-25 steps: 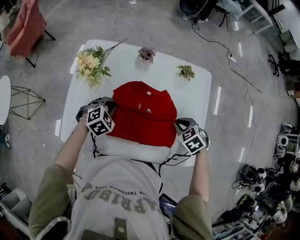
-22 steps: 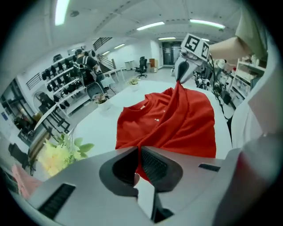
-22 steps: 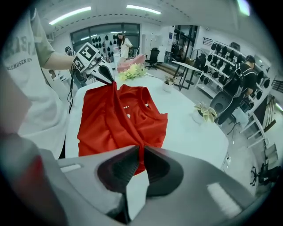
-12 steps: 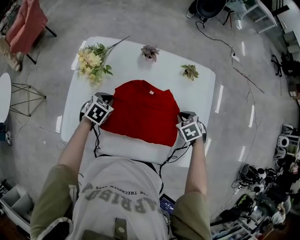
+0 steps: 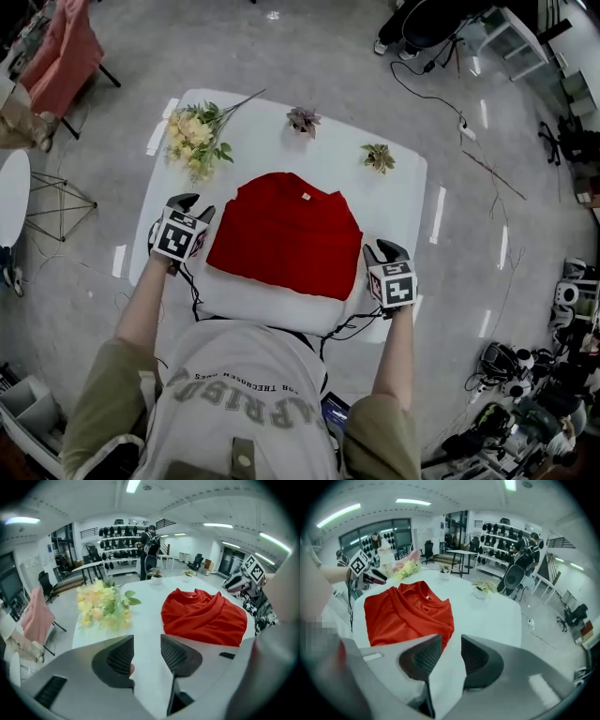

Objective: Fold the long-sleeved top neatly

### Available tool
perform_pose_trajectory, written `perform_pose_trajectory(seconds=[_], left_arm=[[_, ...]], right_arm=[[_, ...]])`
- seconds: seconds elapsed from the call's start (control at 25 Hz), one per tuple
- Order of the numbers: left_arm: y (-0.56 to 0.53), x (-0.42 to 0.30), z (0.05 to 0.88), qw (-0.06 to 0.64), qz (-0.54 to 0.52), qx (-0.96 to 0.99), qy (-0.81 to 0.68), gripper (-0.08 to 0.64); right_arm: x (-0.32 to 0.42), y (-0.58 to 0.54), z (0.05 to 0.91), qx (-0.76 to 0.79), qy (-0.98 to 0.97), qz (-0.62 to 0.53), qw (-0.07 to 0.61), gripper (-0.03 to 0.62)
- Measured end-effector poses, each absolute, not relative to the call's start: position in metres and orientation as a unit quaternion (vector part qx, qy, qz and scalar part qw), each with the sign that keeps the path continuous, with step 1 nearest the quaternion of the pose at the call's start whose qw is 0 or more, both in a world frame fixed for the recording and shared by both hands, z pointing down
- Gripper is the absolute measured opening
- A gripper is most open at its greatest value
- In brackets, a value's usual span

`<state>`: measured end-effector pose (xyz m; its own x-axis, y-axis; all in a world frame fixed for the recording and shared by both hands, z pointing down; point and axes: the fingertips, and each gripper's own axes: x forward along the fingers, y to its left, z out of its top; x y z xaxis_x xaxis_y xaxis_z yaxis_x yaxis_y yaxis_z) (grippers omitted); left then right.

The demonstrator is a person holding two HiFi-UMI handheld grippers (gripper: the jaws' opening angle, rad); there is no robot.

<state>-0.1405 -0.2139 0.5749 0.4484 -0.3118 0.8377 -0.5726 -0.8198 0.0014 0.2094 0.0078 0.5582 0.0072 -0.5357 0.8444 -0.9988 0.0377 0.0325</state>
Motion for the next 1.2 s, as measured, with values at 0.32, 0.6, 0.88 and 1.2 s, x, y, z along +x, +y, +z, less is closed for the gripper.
perform_pose_trajectory(seconds=[0.32,0.6,0.88,1.2], left_arm=[[-0.112,-0.194,0.575,0.176,0.455,0.853,-0.184,0.209],[-0.064,-0.166,0.607,0.143,0.479,0.853,-0.149,0.245],[-0.058,-0.161,0.597,0.101,0.462,0.868,-0.153,0.075],[-0.023,-0.195,0.560,0.113,0.458,0.878,-0.078,0.046]], right_arm=[[0.132,0.113,0.572,0.534,-0.670,0.412,0.310,0.331],[0.091,0.125,0.613,0.496,-0.676,0.386,0.386,0.331],[0.097,0.120,0.607,0.513,-0.667,0.328,0.430,0.106],[0.087,0.162,0.562,0.463,-0.714,0.349,0.391,0.014]])
